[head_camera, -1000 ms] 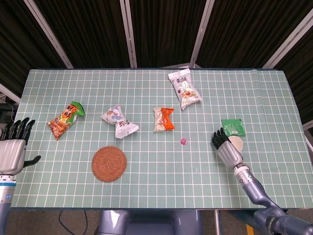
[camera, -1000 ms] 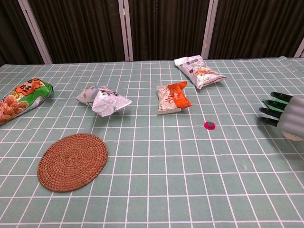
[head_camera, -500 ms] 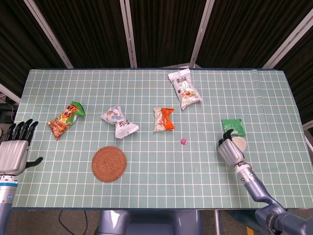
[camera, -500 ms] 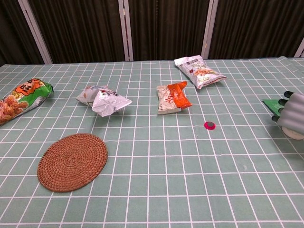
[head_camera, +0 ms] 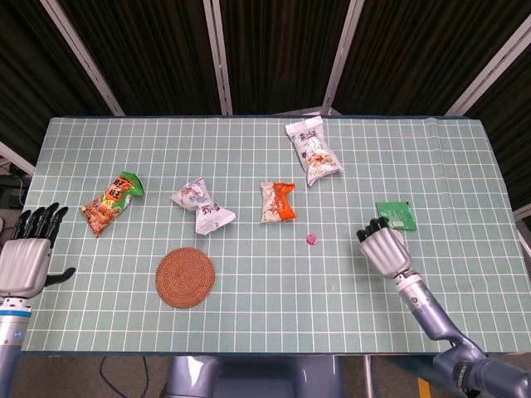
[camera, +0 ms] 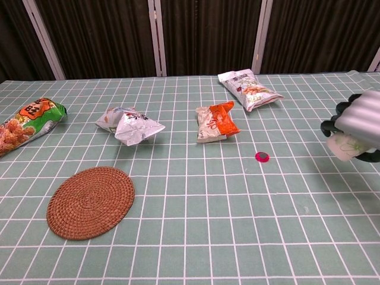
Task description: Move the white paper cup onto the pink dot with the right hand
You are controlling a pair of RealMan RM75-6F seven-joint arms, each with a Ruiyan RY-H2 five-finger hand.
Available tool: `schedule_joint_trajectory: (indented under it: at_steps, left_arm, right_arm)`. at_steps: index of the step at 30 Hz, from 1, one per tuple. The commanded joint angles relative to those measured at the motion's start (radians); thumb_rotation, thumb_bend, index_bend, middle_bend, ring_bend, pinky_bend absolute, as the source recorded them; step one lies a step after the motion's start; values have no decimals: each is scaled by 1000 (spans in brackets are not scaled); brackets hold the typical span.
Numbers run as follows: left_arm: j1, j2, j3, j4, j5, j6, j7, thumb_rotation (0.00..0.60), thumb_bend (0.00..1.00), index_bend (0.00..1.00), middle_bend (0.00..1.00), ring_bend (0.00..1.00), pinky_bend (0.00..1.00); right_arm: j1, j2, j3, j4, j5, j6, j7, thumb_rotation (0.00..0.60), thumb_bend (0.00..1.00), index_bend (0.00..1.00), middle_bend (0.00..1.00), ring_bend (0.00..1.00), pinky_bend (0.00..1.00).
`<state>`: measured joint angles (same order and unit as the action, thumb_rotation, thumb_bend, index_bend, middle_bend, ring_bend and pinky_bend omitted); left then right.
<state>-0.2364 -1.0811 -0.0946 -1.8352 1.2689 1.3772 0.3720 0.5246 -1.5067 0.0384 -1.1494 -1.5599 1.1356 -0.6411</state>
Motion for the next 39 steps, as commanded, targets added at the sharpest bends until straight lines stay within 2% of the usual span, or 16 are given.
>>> schedule_joint_trajectory:
  at_steps: [1,5,9,17,20,21,23,25,27,31,36,39]
  left_arm:
    - [2,4,2,-4,6,2,-2,600,0,0,0,0,0]
    - [7,5,5,-6,19,15,4,600,0,0,0,0,0]
    - [9,5,7,-9,25,20,5,600,0,0,0,0,0]
    - [10,6,7,-8,27,20,7,600,0,0,0,0,0]
    - [10,5,7,-10,27,21,10,600,0,0,0,0,0]
    - [11,5,8,-10,28,21,10,600,0,0,0,0,0]
    - [11,5,8,-12,28,21,10,600,0,0,0,0,0]
    - [11,5,8,-13,27,21,11,600,0,0,0,0,0]
    - [11,6,8,-14,26,19,10,600,0,0,0,0,0]
    - [10,7,7,-15,24,16,9,600,0,0,0,0,0]
    - [9,9,6,-14,22,12,6,600,0,0,0,0,0]
    - [9,10,6,-16,24,12,6,600,0,0,0,0,0]
  right_arm:
    - [39,69,29,-148,4,-32,316,600,169,358,472,289,330]
    - [68,73,23,-161,13,-98,485,600,170,358,472,285,328]
    - [81,48,22,-140,26,-130,578,600,161,358,472,282,328]
    - [85,6,-3,-81,1,-131,661,600,160,358,472,277,331]
    - [86,-6,-10,-69,0,-134,687,600,152,311,451,260,331]
    - [86,-8,-11,-66,0,-135,693,600,133,251,401,223,318]
    - [88,-11,-18,-57,-6,-137,699,600,63,104,227,104,241]
    - [93,-2,-32,-58,-9,-160,700,600,3,1,33,5,78]
    - [98,21,-42,-74,-2,-189,674,600,0,0,0,0,7]
    - [83,59,-39,-129,5,-160,575,600,0,0,0,0,0]
    - [49,133,-46,-281,14,-111,365,600,0,0,0,0,0]
    - [46,151,-56,-334,-6,-97,219,600,0,0,0,0,0]
